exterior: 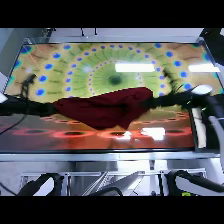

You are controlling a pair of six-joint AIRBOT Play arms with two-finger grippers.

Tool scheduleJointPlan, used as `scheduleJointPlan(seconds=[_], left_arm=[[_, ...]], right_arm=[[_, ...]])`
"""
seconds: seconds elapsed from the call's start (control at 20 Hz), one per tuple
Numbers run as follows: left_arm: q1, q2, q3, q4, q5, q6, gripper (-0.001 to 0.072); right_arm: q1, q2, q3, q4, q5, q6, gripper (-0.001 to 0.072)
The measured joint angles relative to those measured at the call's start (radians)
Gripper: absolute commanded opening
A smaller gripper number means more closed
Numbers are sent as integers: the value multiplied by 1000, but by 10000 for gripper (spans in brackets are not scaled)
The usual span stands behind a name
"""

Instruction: Fold the shirts.

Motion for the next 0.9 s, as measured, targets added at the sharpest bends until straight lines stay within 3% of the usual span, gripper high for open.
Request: scheduleJointPlan(seconds=[0.2, 0.45, 0.65, 0.9], left_arm=[[101, 169, 197, -253, -1, 0, 14], [275, 321, 433, -414, -8, 1, 14], [251, 317, 559, -314, -31, -8, 14], [85, 154, 584, -143, -47, -28, 13]], right_arm=[[-13, 193, 254, 87, -104, -36, 14], [-17, 365, 523, -38, -294, -55, 14], [-18, 377, 641, -137, -383, -91, 14], [-14, 152, 669, -189, -294, -79, 14]])
